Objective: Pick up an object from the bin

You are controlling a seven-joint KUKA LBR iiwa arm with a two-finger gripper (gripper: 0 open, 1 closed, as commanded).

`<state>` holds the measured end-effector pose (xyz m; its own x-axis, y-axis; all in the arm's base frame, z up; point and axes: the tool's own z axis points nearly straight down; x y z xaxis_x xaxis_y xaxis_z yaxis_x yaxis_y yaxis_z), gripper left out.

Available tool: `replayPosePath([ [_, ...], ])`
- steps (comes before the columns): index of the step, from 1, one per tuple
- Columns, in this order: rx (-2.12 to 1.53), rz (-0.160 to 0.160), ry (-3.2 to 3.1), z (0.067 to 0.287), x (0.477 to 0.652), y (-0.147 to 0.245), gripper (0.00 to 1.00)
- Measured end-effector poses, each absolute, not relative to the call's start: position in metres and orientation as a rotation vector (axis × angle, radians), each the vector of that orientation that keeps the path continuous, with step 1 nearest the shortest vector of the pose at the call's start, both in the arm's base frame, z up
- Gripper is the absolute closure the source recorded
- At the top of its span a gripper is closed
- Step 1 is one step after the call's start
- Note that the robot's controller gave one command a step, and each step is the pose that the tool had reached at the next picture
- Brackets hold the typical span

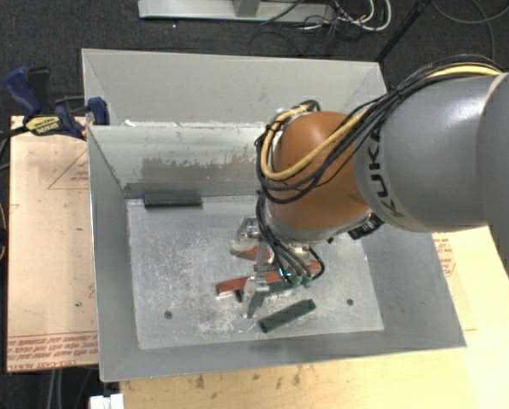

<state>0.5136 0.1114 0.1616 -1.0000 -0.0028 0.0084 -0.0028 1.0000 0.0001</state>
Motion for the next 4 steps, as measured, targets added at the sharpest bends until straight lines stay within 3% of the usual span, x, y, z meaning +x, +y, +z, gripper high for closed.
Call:
replayPosePath([
  [1, 0.000, -0.002, -3.141, 0.166, 0.516, 0.111, 0.00],
  [2, 0.409, -0.014, -3.117, 0.085, 0.564, 0.075, 1.00],
  [3, 0.409, -0.014, -3.117, 0.085, 0.564, 0.075, 1.00],
  [4, 0.294, -0.002, -3.138, 0.272, 0.541, 0.070, 1.00],
])
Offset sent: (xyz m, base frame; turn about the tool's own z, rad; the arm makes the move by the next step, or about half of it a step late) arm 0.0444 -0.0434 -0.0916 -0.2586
